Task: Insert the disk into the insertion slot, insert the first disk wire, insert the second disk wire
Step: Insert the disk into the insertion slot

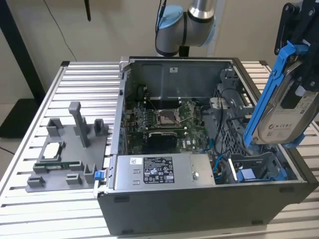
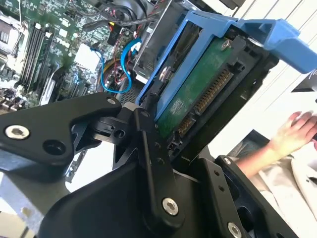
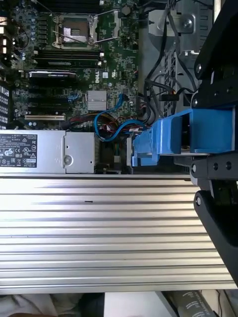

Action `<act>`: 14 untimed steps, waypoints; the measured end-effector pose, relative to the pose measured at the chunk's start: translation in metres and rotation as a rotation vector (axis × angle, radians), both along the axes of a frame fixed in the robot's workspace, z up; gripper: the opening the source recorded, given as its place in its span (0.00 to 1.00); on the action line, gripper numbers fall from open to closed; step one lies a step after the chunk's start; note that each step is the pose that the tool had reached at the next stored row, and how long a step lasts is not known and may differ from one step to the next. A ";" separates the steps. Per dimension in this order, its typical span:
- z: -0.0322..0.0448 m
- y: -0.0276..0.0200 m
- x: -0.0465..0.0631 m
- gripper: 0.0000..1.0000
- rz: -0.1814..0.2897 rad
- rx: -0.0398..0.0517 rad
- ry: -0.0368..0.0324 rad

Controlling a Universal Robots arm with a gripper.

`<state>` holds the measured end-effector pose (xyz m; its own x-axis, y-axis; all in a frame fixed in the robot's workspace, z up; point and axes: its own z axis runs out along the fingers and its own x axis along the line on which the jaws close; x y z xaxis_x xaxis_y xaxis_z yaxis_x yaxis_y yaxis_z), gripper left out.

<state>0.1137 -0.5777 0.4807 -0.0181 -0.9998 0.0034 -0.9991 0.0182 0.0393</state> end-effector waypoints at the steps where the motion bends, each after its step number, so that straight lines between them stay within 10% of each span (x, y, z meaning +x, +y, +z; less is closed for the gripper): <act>1: -0.0001 0.0000 0.000 0.00 0.000 0.0000 0.0000; 14: -0.0089 0.0000 0.000 0.00 0.000 0.0000 0.0000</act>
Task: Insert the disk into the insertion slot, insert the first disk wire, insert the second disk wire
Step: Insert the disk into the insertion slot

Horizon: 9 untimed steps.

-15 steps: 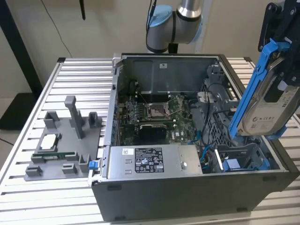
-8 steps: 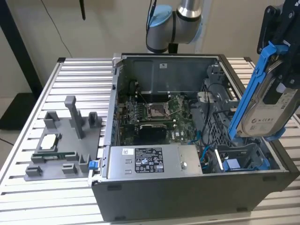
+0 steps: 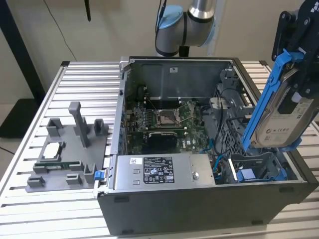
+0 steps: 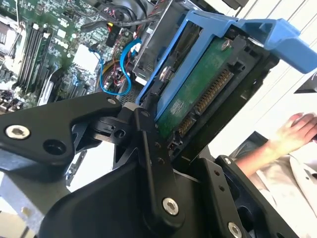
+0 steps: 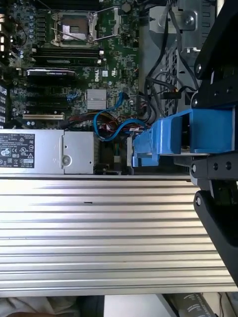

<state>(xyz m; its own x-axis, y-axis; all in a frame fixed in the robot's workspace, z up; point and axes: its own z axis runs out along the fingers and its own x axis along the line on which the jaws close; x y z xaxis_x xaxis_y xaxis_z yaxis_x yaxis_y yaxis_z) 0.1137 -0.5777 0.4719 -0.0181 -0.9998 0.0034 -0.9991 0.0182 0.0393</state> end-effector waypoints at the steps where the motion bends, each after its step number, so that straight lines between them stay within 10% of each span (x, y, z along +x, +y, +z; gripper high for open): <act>1: 0.0000 0.0000 0.000 0.00 0.000 0.0000 0.0000; 9: -0.0089 0.0000 0.000 0.00 0.000 0.0003 0.0003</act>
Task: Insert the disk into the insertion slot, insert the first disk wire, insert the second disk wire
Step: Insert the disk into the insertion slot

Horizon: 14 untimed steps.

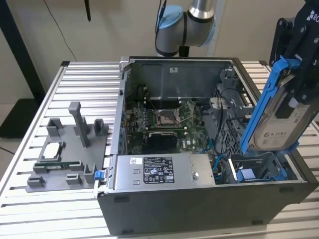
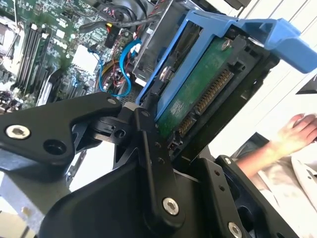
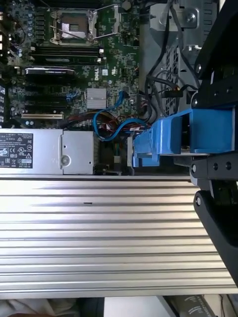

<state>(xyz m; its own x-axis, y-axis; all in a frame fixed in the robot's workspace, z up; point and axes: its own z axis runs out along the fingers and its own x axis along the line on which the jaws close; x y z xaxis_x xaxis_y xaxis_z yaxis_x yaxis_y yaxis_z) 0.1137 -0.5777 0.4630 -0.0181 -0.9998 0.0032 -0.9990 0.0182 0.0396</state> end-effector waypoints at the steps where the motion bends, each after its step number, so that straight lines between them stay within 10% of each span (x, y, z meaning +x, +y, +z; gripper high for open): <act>1: -0.0013 0.0000 0.000 0.00 0.000 0.0003 0.0000; 14: -0.0173 0.0000 0.002 0.00 0.000 0.0010 0.0249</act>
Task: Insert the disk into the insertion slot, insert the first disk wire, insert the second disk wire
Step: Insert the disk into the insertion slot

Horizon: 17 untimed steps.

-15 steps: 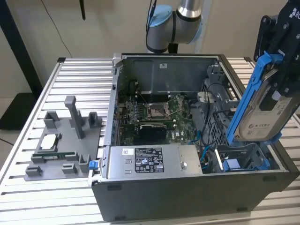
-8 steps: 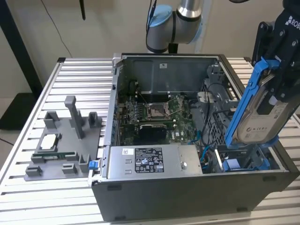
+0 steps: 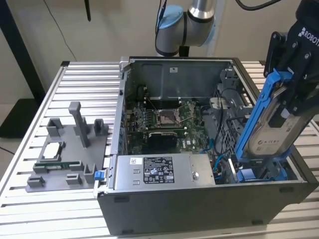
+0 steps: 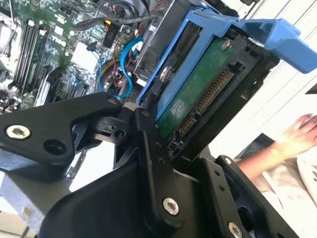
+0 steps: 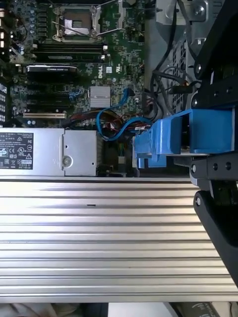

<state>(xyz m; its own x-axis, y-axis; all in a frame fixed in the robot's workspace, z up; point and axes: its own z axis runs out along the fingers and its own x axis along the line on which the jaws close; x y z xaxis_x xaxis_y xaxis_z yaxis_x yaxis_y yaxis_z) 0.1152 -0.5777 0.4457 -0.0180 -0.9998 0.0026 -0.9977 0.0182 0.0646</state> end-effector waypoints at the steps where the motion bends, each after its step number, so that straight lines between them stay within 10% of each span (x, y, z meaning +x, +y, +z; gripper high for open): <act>1: -0.0018 0.0001 0.001 0.00 0.000 -0.0001 0.0006; 17: -0.0265 0.0059 0.007 0.00 0.000 0.0015 0.0026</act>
